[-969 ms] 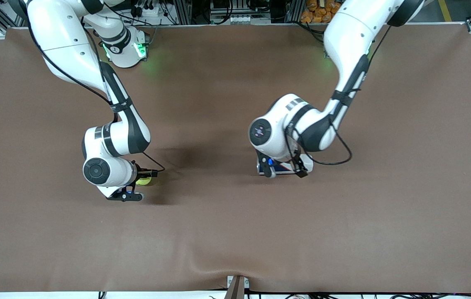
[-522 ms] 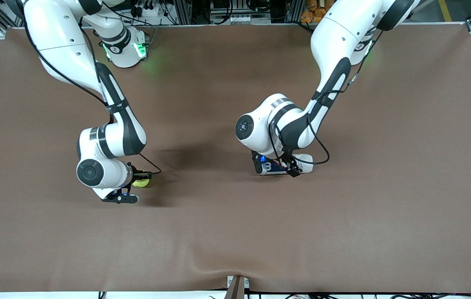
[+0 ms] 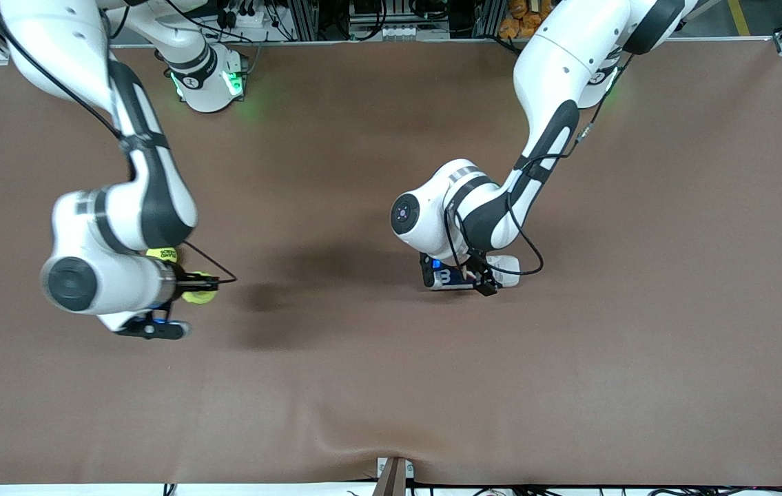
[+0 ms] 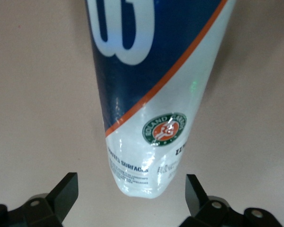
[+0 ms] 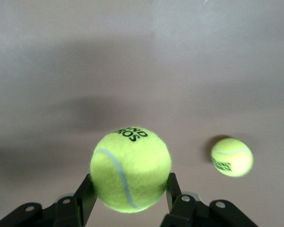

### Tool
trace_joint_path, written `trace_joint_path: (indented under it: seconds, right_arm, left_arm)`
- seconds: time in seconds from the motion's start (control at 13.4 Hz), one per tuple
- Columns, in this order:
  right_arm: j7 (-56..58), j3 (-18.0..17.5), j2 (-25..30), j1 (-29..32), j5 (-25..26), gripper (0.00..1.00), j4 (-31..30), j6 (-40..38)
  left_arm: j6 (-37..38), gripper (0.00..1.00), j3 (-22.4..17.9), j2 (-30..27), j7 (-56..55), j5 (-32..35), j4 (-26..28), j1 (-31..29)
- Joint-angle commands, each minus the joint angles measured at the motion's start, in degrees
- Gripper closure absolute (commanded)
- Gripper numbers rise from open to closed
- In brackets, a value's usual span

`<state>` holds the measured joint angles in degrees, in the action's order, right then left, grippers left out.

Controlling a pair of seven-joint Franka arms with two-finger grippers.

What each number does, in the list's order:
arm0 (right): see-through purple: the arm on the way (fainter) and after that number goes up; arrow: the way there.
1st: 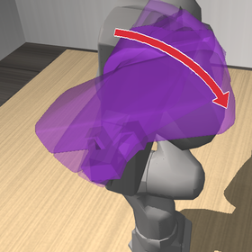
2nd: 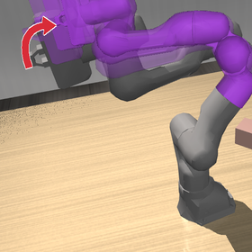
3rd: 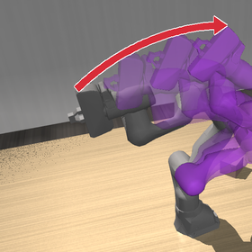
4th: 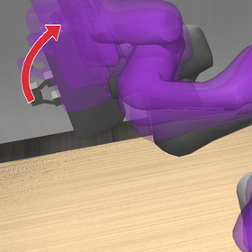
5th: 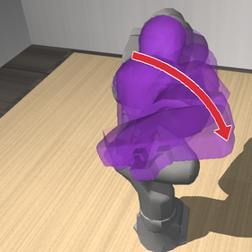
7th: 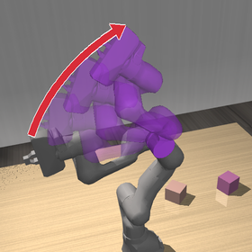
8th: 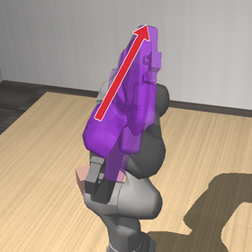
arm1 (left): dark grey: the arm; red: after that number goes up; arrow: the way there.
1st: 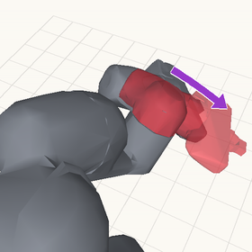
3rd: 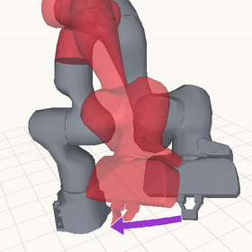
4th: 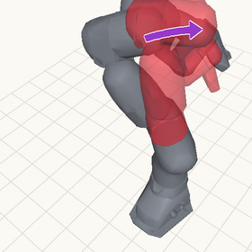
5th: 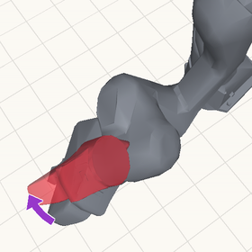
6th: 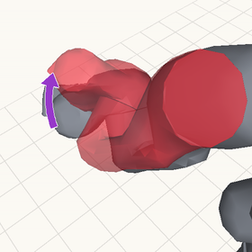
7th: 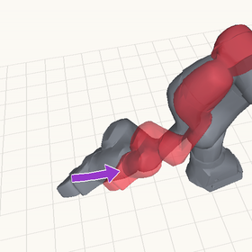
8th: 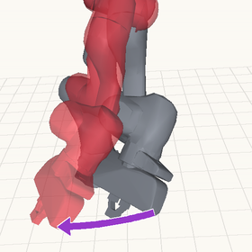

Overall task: Insert tennis ball vertically with right arm
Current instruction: 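Lift the tennis ball with the right gripper and hold it aside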

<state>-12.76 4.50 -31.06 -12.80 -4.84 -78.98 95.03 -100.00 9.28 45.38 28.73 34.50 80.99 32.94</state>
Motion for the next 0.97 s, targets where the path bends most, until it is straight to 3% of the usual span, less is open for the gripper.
trace_joint_path:
  seconds: [0.0, 0.45, 0.89]
  right_arm:
    - [0.19, -0.28, 1.08, 1.81, 0.18, 1.00, 4.62, -5.63]
    - [0.28, 3.76, 9.07, 1.81, 0.45, 1.00, 4.80, -6.44]
    - [0.63, 4.64, 10.14, 1.72, 0.36, 1.00, 4.72, -6.44]
  left_arm:
    - [-0.46, 0.00, -0.23, 1.02, 2.21, 1.19, -0.74, 0.11]
    - [-0.64, 0.00, -0.23, 1.90, 3.79, 2.42, 0.40, -0.07]
    - [-0.02, 0.00, -0.23, 2.96, 2.74, 1.98, 0.58, -0.33]
